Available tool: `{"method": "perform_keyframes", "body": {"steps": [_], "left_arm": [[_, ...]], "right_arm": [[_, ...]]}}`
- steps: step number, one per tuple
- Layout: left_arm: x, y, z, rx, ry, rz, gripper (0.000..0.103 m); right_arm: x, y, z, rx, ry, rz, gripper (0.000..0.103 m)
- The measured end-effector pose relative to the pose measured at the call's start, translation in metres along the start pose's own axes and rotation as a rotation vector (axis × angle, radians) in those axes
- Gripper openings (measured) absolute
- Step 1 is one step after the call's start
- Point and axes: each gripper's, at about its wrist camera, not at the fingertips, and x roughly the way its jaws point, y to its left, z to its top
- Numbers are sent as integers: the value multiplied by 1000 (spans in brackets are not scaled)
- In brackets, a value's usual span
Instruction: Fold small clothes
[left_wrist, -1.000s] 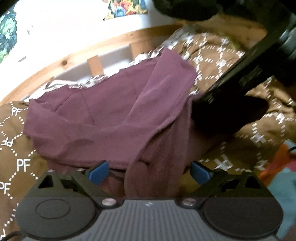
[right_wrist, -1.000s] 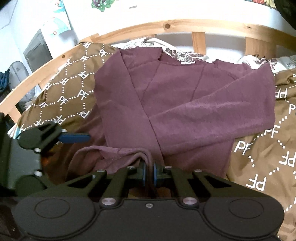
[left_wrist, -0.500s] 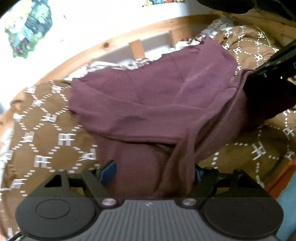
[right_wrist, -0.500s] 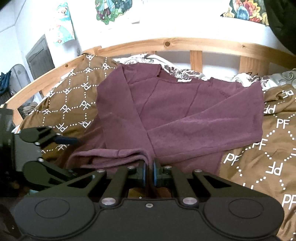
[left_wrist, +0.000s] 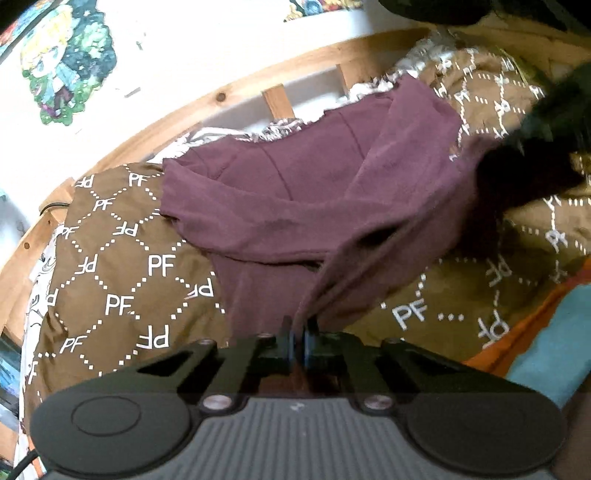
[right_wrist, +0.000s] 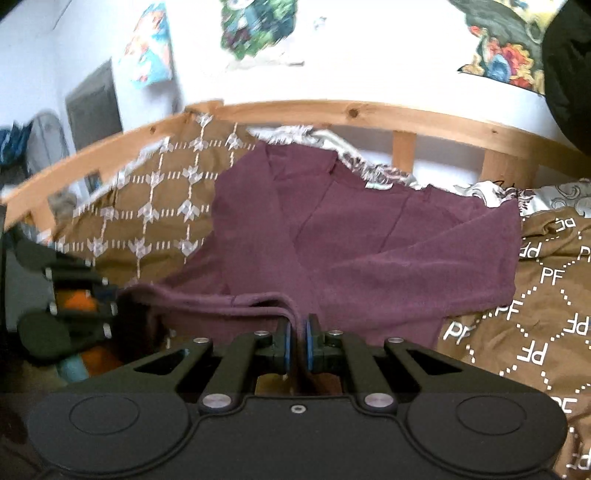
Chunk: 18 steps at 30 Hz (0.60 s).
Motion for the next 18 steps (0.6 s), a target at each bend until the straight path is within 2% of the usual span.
{"method": "perform_keyframes", "body": {"steps": [5,10,18], "left_arm": [[-13,8,5,-50,-30,-20,3],[-46,8,1,-41,-92,-67,3],[-106,-12,-14,56,-129,-131,2]], "right_arm": [[3,23,-24,-139,61,-95,7],[-26,29,-41,-127,33,-81,5],[-93,38,-49,-148,24,-38,4]]}}
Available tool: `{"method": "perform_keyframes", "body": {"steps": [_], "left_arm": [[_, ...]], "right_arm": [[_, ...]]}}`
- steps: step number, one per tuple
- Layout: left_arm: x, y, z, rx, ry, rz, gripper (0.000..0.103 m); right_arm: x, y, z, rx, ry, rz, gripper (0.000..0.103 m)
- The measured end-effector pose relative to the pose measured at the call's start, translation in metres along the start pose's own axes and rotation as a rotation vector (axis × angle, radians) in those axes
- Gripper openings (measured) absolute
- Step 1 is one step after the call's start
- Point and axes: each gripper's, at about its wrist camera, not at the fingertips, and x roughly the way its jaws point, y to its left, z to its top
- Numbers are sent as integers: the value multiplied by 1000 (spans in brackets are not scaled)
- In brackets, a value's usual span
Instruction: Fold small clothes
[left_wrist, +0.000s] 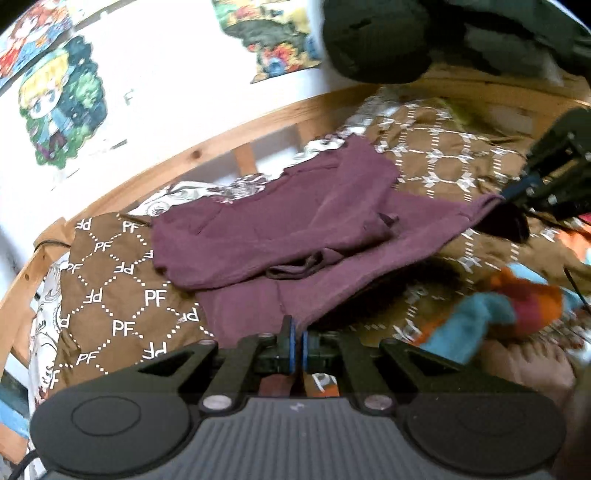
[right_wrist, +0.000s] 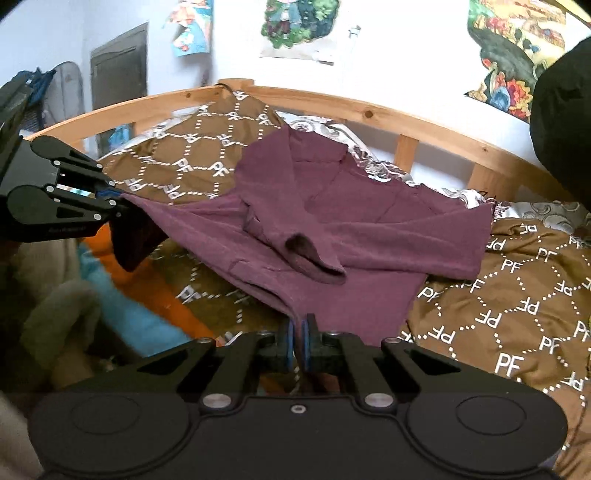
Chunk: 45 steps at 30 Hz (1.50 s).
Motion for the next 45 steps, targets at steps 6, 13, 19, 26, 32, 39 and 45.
{"method": "perform_keyframes", "body": {"steps": [6,13,19,26,32,39,45], "left_arm": [[-35,2,-3,-16,30,-133,2],[-16,19,19,14,20,-108,3],[35,67,78,-7,-42,-27,4],[134,128,154,-97,-32,16,4],[227,168,179,-153,39,-23,5],[301,185,159,-313,130,-43,11],[323,193,146,-367,169,-18,52]], "right_arm": [[-41,9,-4,-37,57,67,4],[-36,1,4,-31,64,55,4],[-2,-27,57,-83,31,-2,4],[68,-126,145,-32,12,-84,4],[139,-193,180,-50,15,-84,4],[225,-224,177,48,11,-72,5],[269,-236,169,133,29,-83,6]]}}
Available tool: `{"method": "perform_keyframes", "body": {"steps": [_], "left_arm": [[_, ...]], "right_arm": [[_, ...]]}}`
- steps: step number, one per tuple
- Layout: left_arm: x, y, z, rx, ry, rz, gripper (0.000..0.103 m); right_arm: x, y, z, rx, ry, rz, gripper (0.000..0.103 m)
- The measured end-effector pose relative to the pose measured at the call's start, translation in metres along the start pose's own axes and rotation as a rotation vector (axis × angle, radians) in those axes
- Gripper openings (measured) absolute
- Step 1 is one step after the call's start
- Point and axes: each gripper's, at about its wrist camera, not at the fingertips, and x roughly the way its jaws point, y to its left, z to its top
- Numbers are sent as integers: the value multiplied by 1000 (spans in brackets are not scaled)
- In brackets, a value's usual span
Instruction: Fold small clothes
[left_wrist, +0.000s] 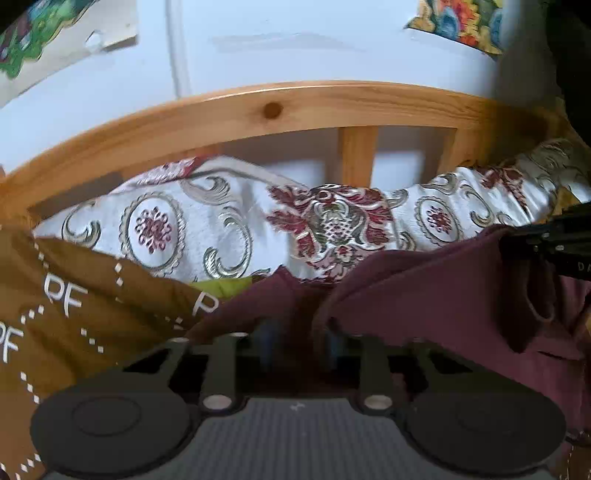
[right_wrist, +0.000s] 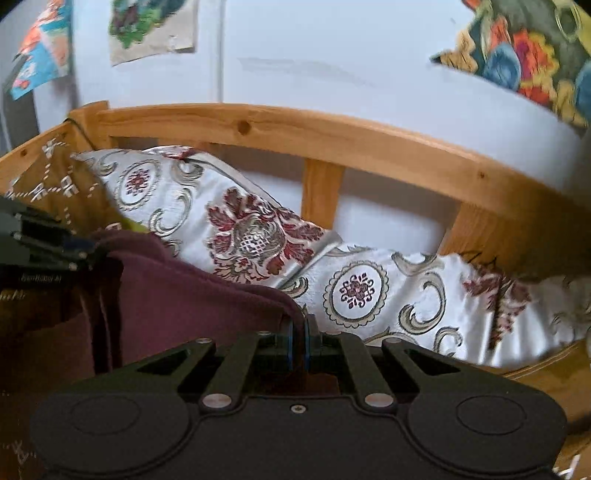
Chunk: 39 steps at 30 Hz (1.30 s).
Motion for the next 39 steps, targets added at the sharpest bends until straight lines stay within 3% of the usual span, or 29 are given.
{"method": "perform_keyframes", "body": {"steps": [1,3,6,9,11,15,17,21,25,28,31,34,36,39], "left_arm": [[0,4,-1,-21,-2,0,62],[-8,13,-4,-82,-6,-28,92],[-35,32,-24,-201,-50,-97,102],[-64,45,-49,-267,-85,-115,102],[-81,49,-69,-273,-113,-106,102],[-98,44,-107,-213,-199,-67,102],[-96,34,-120,-138,-200,-46,102],[-87,5,-125,47,-158,-7,102],[-80,-13,-128,119,-171,-6,102],[-73,-19,-134,156,-175,58,102],[-70,-22,-136,183,-160,121,89],[-65,-18,-135,168,-154,122,71],[-65,-16,-135,169,-166,108,44],[-66,-14,-134,157,-181,88,20]], "right_arm": [[3,-1,0,13,0,1,7],[6,-4,0,33,-8,-2,11],[4,-7,-1,61,-22,-23,32],[-4,-12,-3,91,-45,-35,50],[-13,-15,-6,119,-78,-74,75],[-34,-24,-17,169,-127,-127,90],[-47,-26,-29,185,-140,-153,99],[-65,-17,-70,162,-152,-197,102],[-64,13,-114,43,-133,-285,102],[-58,34,-137,-27,-133,-324,102],[-47,50,-147,-104,-133,-340,102],[-34,61,-144,-204,-144,-356,102],[-30,66,-141,-246,-171,-366,98],[-29,68,-136,-240,-203,-342,83]]}}
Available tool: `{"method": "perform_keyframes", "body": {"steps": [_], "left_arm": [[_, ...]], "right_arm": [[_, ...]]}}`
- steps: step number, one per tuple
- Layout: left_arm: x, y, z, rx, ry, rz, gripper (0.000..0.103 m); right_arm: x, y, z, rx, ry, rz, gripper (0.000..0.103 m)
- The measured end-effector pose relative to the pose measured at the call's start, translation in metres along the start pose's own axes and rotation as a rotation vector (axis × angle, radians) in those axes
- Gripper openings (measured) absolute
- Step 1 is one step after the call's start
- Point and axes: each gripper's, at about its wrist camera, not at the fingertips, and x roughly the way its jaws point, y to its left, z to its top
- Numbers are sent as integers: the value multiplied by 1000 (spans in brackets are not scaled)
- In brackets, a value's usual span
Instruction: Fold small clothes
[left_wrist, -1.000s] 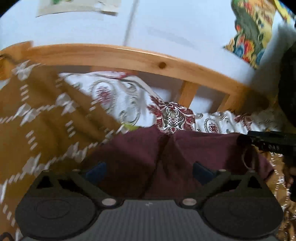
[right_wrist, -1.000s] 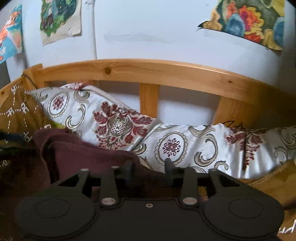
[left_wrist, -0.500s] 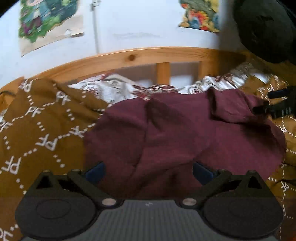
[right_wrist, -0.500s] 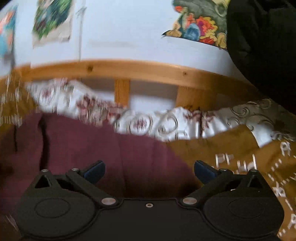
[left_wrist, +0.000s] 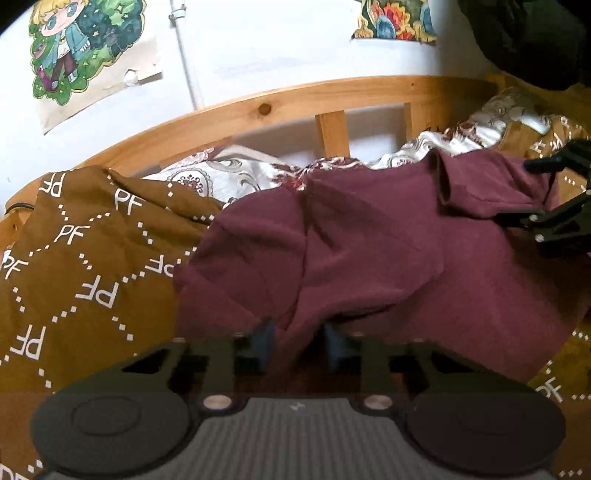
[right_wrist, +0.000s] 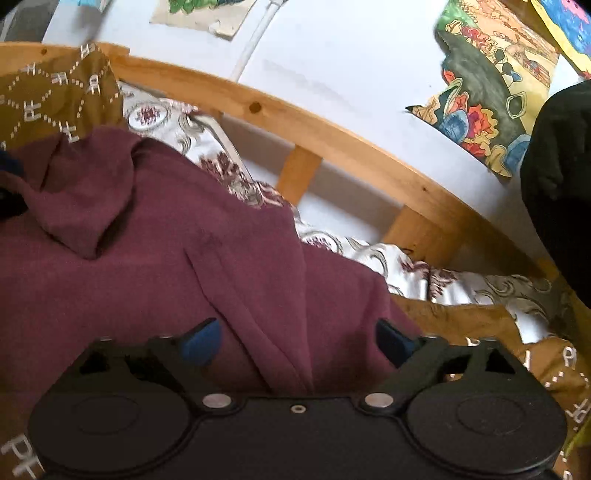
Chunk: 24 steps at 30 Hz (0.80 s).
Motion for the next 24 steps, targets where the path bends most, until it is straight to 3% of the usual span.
{"method": "perform_keyframes", "body": {"steps": [3,5,6,9,14,18,24], "left_arm": [[-1,9,1,-67,-14,-16,9],[-3,21,3,-152,-25,-26,7],[-3,28,3,-196,-28,-29,6],[-2,50,3,-330,-18,-27,6],[6,79,-2,-526,32,-70,5],[13,90,-7,-602,59,-102,6],[12,93,-10,-624,29,-113,6]], "right_arm": [[-1,-1,4,18,-25,10,55],[1,-4,8,39,-23,27,19],[1,-6,9,58,-15,40,13],[1,-19,13,166,-13,56,7],[3,-55,17,389,2,20,5],[10,-86,7,600,51,5,5],[12,-92,-6,651,77,-18,3]]}}
